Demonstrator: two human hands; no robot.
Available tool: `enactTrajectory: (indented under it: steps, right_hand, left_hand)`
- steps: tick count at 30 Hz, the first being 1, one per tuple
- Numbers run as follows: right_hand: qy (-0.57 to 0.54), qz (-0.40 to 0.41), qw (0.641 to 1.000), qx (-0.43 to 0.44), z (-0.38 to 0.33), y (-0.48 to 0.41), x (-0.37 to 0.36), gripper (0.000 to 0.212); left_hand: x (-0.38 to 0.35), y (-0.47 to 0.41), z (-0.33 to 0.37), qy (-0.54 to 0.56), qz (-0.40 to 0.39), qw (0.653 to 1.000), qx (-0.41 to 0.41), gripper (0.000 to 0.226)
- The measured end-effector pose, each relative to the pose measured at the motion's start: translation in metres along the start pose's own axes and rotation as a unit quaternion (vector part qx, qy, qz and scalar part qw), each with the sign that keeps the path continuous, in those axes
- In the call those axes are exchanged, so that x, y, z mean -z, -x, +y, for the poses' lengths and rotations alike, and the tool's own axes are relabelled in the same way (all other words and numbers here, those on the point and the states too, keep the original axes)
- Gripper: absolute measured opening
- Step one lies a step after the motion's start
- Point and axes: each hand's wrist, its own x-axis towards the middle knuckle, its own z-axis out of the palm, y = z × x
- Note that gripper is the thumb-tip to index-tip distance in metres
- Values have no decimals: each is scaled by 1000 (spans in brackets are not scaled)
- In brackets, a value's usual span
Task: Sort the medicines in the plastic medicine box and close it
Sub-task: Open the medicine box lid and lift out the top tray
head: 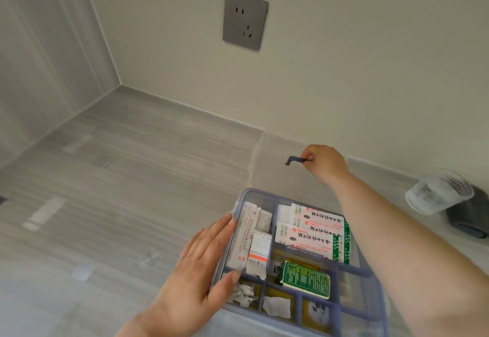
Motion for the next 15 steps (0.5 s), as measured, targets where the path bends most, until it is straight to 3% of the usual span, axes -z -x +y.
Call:
enactTrajectory:
  steps: [6,10,13,15]
  right_hand:
    - [21,-82,996,-3,7,-2,-15,27]
    - [-29,-97,995,-10,6,7,-4,34]
    - [-110,-34,993,-6,5,31,20,40]
    - [-165,37,986,-9,13,61,38,39]
  left_hand:
    - [-1,1,0,15,9,1000,-4,60]
    - [-1,0,1,40,8,999,9,59]
    - [1,2,2,66,13,997,42,72]
    - [3,2,5,101,27,991,81,62]
